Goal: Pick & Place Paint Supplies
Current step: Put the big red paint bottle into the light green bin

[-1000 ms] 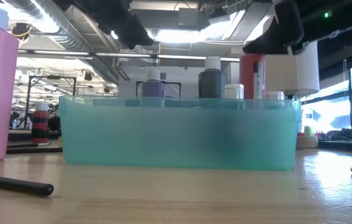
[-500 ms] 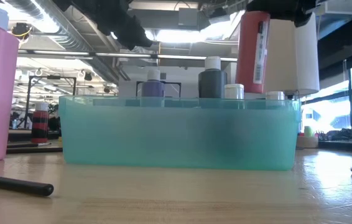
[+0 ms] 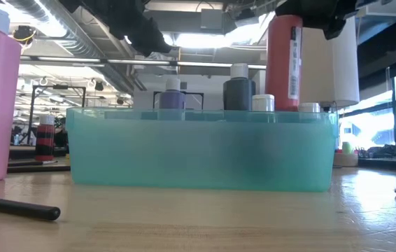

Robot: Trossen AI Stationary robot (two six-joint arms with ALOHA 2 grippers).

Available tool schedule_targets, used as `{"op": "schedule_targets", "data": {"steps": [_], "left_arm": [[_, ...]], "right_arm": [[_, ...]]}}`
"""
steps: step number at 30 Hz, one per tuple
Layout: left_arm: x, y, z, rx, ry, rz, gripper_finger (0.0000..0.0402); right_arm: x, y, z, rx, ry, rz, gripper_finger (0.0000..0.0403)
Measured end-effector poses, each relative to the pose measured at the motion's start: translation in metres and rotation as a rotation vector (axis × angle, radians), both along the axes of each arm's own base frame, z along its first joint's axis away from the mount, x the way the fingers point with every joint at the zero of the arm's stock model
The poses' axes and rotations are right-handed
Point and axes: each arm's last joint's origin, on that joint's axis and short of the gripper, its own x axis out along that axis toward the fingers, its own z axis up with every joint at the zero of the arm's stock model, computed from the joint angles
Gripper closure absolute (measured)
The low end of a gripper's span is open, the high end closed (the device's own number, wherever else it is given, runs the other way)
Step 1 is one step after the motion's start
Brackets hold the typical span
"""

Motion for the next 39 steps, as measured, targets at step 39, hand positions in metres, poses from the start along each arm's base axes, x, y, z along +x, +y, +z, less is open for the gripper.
{"op": "schedule_targets", "data": {"steps": [39], "left_arm": [[0.056, -0.019, -0.065, 0.089, 0.039, 0.013, 0.0274]], "right_arm": [[0.014, -0.01, -0.007, 0.022, 0.024, 0.036, 0.0285]]}}
